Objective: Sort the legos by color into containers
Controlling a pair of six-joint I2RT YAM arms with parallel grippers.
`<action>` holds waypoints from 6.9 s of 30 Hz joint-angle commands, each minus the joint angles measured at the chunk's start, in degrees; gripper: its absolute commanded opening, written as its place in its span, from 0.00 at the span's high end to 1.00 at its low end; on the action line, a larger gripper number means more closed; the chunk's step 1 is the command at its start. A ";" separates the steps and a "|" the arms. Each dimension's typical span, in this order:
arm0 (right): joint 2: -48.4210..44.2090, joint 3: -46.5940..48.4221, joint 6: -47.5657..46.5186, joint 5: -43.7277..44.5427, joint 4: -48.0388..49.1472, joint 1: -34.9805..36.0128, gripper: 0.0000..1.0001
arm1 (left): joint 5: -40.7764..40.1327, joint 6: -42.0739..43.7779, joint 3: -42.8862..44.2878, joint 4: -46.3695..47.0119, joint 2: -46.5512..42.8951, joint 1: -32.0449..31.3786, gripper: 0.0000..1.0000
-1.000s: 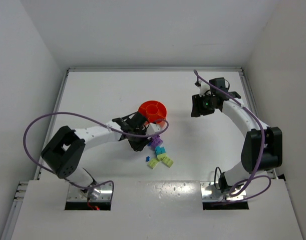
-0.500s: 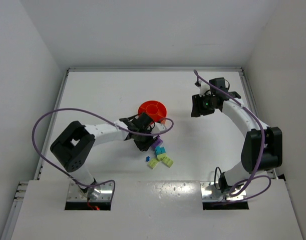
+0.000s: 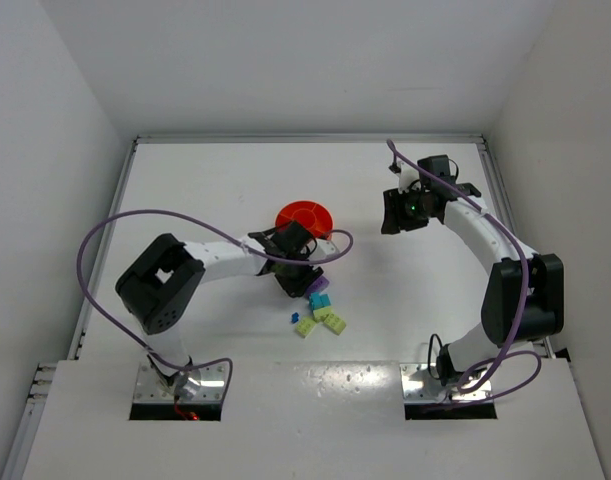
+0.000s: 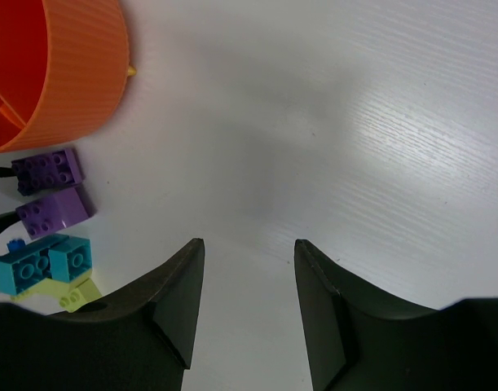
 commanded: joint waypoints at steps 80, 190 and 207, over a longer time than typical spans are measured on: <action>-2.42 0.55 0.09 -0.36 0.65 -0.17 0.51 | 7.82 10.93 14.95 -5.12 -9.40 16.23 0.72; -3.03 0.64 0.09 -1.59 0.65 -0.17 0.30 | 21.49 29.95 15.72 -12.95 -8.02 20.36 0.76; -2.50 0.64 0.09 -1.07 0.65 -0.17 0.30 | 22.63 30.56 22.50 -12.95 -0.28 21.86 0.66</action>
